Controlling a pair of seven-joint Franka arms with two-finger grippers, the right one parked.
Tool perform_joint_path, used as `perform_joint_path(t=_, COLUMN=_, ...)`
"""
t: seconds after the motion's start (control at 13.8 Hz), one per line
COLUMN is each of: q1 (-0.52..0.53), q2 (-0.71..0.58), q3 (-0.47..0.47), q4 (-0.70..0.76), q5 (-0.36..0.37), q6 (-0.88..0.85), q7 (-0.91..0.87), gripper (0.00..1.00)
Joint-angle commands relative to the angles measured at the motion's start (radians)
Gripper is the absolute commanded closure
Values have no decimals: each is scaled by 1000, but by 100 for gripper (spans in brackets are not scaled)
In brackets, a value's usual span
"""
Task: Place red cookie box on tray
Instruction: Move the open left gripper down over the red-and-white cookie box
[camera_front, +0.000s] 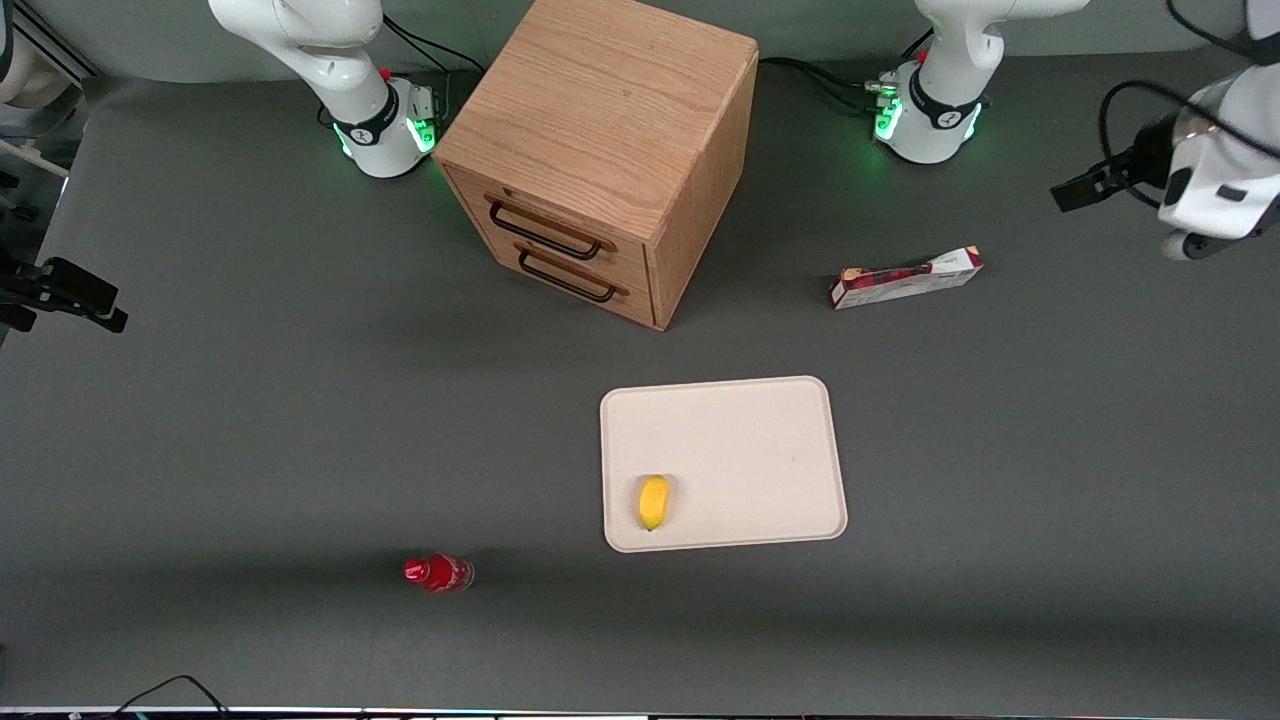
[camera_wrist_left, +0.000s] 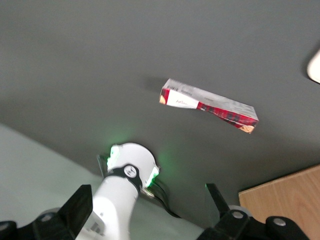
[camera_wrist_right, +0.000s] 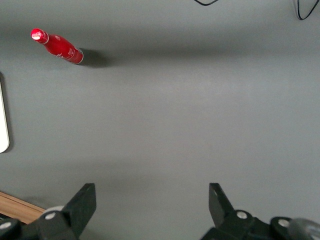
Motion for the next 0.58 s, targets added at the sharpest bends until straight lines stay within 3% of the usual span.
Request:
perform_joint_path(t=0.0, q1=-5, q2=-21, q3=3, q4=-149, q5=-43, q6=87, q7=-217, gripper=0)
perform_joint_path(t=0.14, q1=-8, q2=-60, q3=-26, q4=-314, q5=-55, q6=276, q7=-370, gripper=0)
perform_joint_path(t=0.29, q1=-6, q2=-58, q3=-112, q4=-434, q5=-55, q6=436, q7=-515, gripper=0)
perform_joint_path(t=0.51, q1=-8, q2=-52, q3=-169, q4=-568, q5=-55, q6=600, q7=-618, gripper=0)
